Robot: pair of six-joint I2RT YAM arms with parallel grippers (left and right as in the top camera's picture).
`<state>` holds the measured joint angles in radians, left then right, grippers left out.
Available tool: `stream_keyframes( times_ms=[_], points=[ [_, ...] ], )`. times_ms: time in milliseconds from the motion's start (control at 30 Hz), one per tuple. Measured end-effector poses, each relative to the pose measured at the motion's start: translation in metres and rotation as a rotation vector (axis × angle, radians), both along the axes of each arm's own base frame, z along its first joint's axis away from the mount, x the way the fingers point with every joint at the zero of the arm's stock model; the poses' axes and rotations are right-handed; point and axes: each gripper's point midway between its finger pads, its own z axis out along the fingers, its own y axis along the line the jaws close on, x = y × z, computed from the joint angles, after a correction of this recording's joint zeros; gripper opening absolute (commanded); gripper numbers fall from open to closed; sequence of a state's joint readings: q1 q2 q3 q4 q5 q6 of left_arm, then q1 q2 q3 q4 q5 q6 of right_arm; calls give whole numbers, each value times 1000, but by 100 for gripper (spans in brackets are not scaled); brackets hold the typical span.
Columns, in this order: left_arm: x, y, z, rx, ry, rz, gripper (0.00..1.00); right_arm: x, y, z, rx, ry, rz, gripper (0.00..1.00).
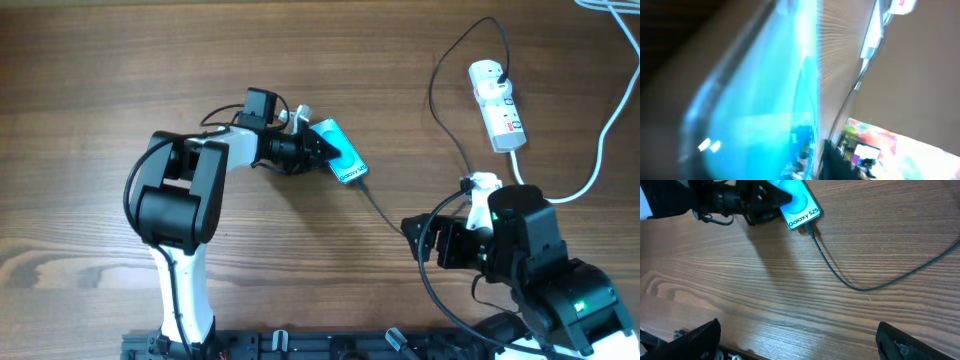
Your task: Plug charger to phone and switch on socket
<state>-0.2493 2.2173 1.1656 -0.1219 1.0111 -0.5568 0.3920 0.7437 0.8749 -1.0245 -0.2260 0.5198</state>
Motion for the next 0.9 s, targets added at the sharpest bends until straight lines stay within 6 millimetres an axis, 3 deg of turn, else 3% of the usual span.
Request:
stream_keyframes(
  times_ms=[133, 267, 300, 333, 467, 900],
  points=[
    [1, -3, 7, -10, -26, -15, 55, 2, 0, -4, -10, 20, -2, 100],
    [2, -5, 11, -15, -33, -22, 60, 2, 0, -5, -12, 24, -2, 100],
    [2, -5, 12, -17, -33, -22, 78, 2, 0, -5, -12, 24, -2, 100],
    [2, -5, 13, -13, -31, -22, 81, 2, 0, -5, -12, 24, -2, 100],
    [3, -7, 21, -22, -16, -20, 86, 2, 0, -5, -12, 23, -2, 100],
    [7, 0, 19, 44, 136, 82, 90, 1, 0, -6, -15, 31, -2, 99]
  ],
)
